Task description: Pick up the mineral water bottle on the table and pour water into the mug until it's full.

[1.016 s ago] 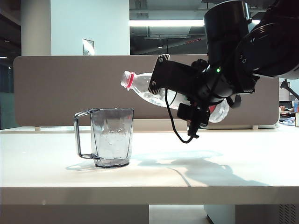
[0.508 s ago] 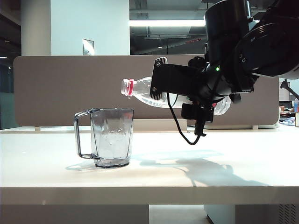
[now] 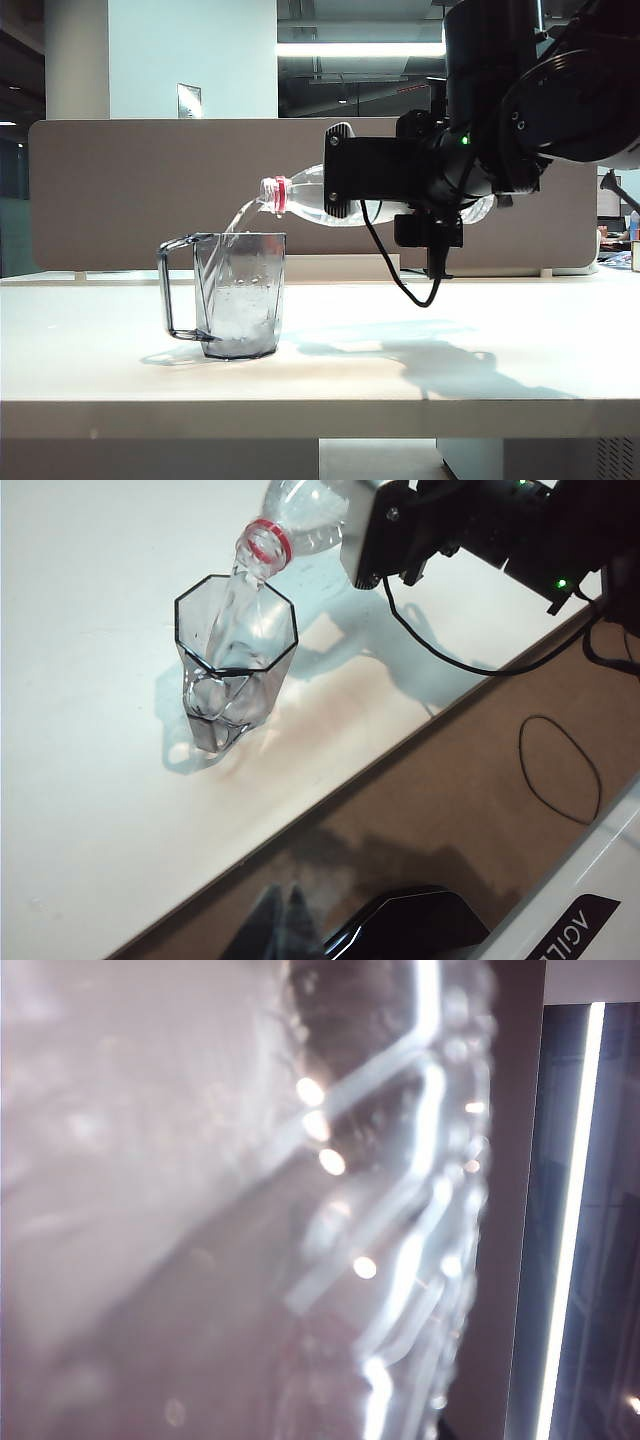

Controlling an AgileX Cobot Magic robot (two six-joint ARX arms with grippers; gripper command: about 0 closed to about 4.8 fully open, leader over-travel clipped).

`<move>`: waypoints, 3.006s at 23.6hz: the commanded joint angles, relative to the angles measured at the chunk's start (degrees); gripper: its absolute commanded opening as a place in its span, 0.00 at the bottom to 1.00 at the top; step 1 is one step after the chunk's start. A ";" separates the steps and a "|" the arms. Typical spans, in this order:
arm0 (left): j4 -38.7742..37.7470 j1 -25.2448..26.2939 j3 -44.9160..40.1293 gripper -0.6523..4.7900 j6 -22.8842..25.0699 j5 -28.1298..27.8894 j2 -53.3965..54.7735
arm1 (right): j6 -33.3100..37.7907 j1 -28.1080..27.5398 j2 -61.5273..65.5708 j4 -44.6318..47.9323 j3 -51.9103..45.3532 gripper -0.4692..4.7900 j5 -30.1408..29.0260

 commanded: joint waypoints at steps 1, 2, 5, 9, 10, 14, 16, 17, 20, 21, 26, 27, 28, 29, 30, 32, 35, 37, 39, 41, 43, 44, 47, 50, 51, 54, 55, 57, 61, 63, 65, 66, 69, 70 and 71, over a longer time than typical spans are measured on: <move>0.37 -0.04 0.28 0.11 0.00 0.22 -0.09 | -0.42 0.09 -0.90 3.80 0.50 0.58 0.17; 0.37 -0.04 0.28 0.11 0.00 0.20 -0.09 | -0.59 0.09 -0.90 3.80 0.50 0.58 0.17; 0.37 -0.04 0.28 0.11 0.00 0.22 -0.09 | -1.77 0.09 -0.90 3.80 0.50 0.58 0.20; 0.37 -0.04 0.28 0.11 0.00 0.22 -0.09 | -3.34 0.09 -0.90 3.80 0.50 0.58 0.22; 0.37 -0.04 0.28 0.11 0.00 0.20 -0.09 | -3.48 0.09 -0.90 3.82 0.50 0.58 0.22; 0.37 -0.04 0.28 0.11 0.00 0.22 -0.09 | -5.07 0.09 -0.90 3.82 0.50 0.58 1.07; 0.37 -0.04 0.28 0.11 0.00 0.22 -0.09 | -6.29 0.09 -0.90 3.93 0.50 0.58 1.25; 0.37 -0.04 0.28 0.11 0.00 0.20 -0.09 | -6.29 0.09 -0.90 4.02 0.50 0.58 1.25; 0.37 -0.04 0.28 0.11 0.00 0.22 -0.09 | -6.32 0.09 -0.90 4.42 0.50 0.58 1.31; 0.37 -0.04 0.28 0.11 0.00 0.20 -0.09 | -6.32 0.09 -0.90 4.90 0.50 0.58 1.46; 0.37 -0.04 0.28 0.11 0.00 0.20 -0.09 | -6.54 0.09 -0.90 5.55 0.50 0.58 1.46; 0.37 -0.04 0.28 0.11 0.00 0.22 -0.09 | -7.45 0.09 -0.90 5.57 0.50 0.58 1.44; 0.37 -0.04 0.28 0.11 0.00 0.20 -0.09 | -7.89 0.09 -0.90 5.57 0.50 0.58 1.44; 0.37 -0.04 0.28 0.11 0.00 0.22 -0.09 | -7.93 0.09 -0.90 5.64 0.50 0.58 1.44; 0.37 -0.04 0.28 0.11 0.00 0.22 -0.09 | -7.96 0.09 -0.90 5.70 0.50 0.58 1.44; 0.37 -0.04 0.28 0.11 0.00 0.22 -0.09 | -8.15 0.09 -0.90 6.05 0.50 0.58 1.44; 0.37 -0.04 0.28 0.11 0.00 0.22 -0.09 | -9.38 0.09 -0.90 6.54 0.50 0.58 1.44; 0.37 -0.04 0.28 0.11 0.00 0.22 -0.09 | -9.42 0.09 -0.90 6.82 0.50 0.58 1.46; 0.37 -0.04 0.28 0.11 0.00 0.22 -0.09 | -9.42 0.09 -0.90 6.84 0.50 0.58 1.46; 0.37 -0.04 0.28 0.11 0.00 0.20 -0.09 | -9.42 0.09 -0.90 6.84 0.50 0.58 1.46; 0.37 -0.04 0.28 0.11 0.00 0.20 -0.09 | -9.46 0.09 -0.90 6.84 0.50 0.58 1.46; 0.37 -0.04 0.28 0.11 0.00 0.22 -0.09 | -9.57 0.09 -0.90 6.86 0.50 0.58 1.49; 0.37 -0.04 0.28 0.11 0.00 0.20 -0.09 | -10.62 0.09 -0.90 6.86 0.50 0.58 1.46; 0.37 -0.04 0.28 0.11 0.00 0.22 -0.09 | -10.62 0.09 -0.90 6.88 0.50 0.58 1.46; 0.37 -0.04 0.28 0.11 0.00 0.22 -0.09 | -10.62 0.09 -0.90 6.88 0.50 0.58 1.46; 0.37 -0.04 0.28 0.11 0.00 0.22 -0.09 | -10.62 0.09 -0.90 7.54 0.50 0.58 1.46; 0.37 -0.04 0.28 0.11 0.00 0.20 -0.09 | -10.62 0.09 -0.90 8.26 0.50 0.58 1.46; 0.37 -0.04 0.28 0.11 0.00 0.22 -0.09 | -10.47 0.11 -0.90 8.98 0.50 0.58 1.49; 0.37 -0.04 0.28 0.11 0.00 0.22 -0.09 | -8.09 0.11 -0.90 8.94 0.50 0.58 1.46; 0.37 -0.04 0.28 0.11 0.00 0.22 -0.09 | -4.04 0.11 -0.87 8.15 0.48 0.58 1.40; 0.37 -0.04 0.28 0.11 0.00 0.22 -0.09 | 0.02 0.13 -0.85 6.86 0.48 0.58 1.18; 0.37 -0.04 0.28 0.11 0.00 0.22 -0.09 | 1.84 0.15 -0.85 6.43 0.48 0.58 1.14; 0.37 -0.04 0.28 0.11 0.00 0.22 -0.09 | 16.74 0.15 -0.85 4.76 0.46 0.58 1.03; 0.37 -0.04 0.28 0.11 0.00 0.22 -0.09 | 20.39 0.15 -0.85 4.50 0.46 0.58 1.03; 0.37 -0.04 0.28 0.11 0.00 0.22 -0.09 | 26.73 0.15 -0.85 4.52 0.46 0.58 1.03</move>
